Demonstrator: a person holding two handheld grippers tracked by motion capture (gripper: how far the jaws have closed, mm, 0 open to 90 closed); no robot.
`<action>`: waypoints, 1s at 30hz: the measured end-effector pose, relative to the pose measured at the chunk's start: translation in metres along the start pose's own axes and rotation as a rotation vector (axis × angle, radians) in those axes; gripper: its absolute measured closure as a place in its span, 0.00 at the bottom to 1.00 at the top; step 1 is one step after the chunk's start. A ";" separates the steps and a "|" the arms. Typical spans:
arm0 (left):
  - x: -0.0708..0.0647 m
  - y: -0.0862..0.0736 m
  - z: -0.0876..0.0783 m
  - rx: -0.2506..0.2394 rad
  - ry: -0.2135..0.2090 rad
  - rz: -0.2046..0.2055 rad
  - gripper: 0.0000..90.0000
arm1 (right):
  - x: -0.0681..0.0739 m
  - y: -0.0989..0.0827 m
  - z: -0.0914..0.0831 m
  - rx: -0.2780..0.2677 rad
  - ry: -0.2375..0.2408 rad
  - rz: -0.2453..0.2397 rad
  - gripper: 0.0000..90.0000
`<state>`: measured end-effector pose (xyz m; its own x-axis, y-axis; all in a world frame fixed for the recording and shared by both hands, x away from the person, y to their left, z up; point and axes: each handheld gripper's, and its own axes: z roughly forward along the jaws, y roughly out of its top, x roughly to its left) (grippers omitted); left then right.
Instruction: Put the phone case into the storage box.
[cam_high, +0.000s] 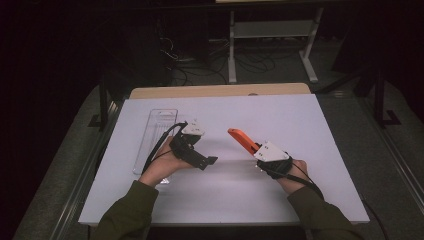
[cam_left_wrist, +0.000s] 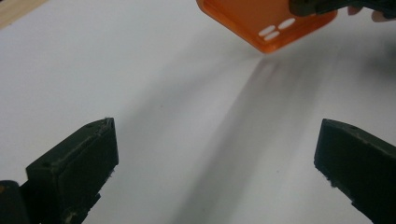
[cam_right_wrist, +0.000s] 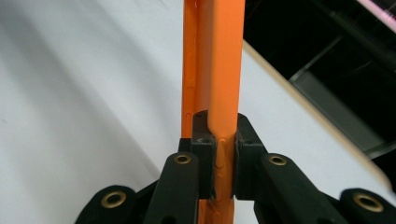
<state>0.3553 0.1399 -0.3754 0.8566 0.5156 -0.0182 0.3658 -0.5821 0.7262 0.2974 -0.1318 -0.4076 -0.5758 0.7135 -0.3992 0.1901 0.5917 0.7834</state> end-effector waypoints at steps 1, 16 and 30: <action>0.000 0.000 0.000 -0.005 0.005 -0.004 0.00 | -0.001 0.000 0.000 -0.001 0.011 0.028 0.90; 0.000 0.004 0.001 -0.069 0.006 -0.070 0.00 | -0.005 0.007 0.001 0.019 0.091 0.224 0.90; -0.007 0.012 0.007 -0.162 -0.030 -0.160 0.00 | 0.006 0.017 0.004 0.016 0.144 0.348 0.90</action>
<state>0.3563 0.1252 -0.3709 0.8039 0.5726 -0.1605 0.4366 -0.3851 0.8130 0.3007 -0.1164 -0.3990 -0.5799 0.8138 -0.0387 0.4060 0.3298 0.8523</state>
